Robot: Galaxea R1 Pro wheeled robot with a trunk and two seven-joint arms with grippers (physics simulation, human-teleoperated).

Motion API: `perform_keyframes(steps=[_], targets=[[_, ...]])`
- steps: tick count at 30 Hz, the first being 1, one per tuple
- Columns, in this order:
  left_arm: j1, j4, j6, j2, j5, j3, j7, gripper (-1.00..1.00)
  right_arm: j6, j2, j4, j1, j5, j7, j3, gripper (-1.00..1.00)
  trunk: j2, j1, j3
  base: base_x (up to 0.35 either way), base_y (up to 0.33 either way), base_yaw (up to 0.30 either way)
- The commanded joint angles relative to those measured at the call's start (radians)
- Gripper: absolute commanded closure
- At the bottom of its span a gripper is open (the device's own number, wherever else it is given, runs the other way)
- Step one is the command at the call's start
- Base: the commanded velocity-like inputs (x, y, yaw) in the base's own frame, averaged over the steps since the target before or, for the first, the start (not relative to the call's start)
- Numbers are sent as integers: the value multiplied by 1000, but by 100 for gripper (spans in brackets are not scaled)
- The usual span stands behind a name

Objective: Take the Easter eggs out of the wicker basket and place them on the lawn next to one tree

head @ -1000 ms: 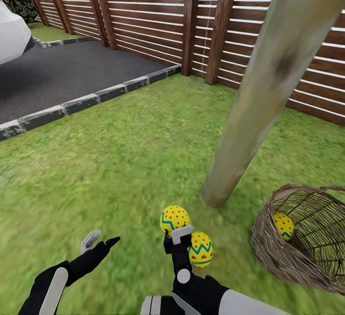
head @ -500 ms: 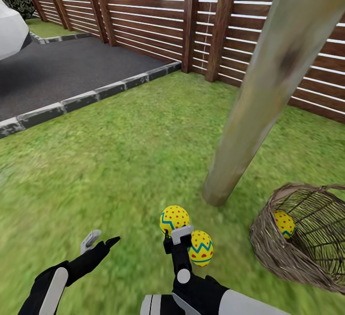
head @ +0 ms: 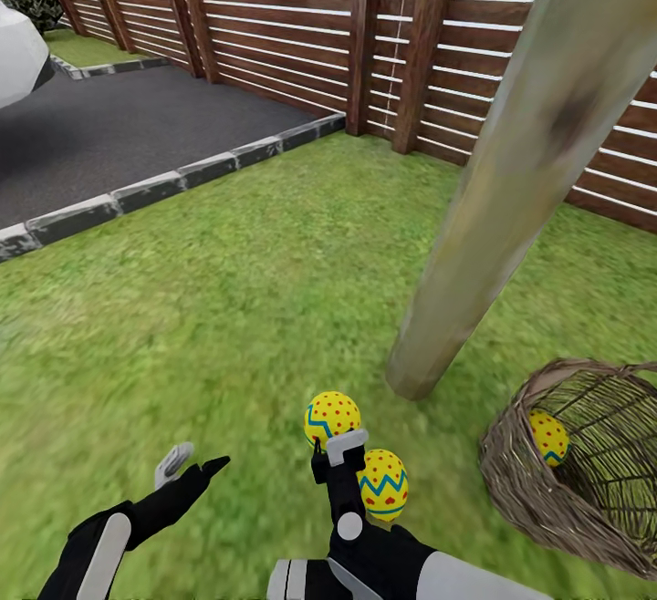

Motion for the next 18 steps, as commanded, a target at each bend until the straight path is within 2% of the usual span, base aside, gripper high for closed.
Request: perform_keyframes(steps=[1,8,18], targets=[[-1,0,7,0,2,3,-2,-100,-5,0,0,-2,-9,-5,8,100,-1,0,-5,0,0,0],[-1,0,7,-1,2,3,-4,-100,-5,0,0,-2,-9,-5,9,100,-2,3,-32,0,0,0],[-1,0,8,-1,4,1,-10,-100,-6,0,0,-2,-8,-5,9,100,-2,3,-32,0,0,0]])
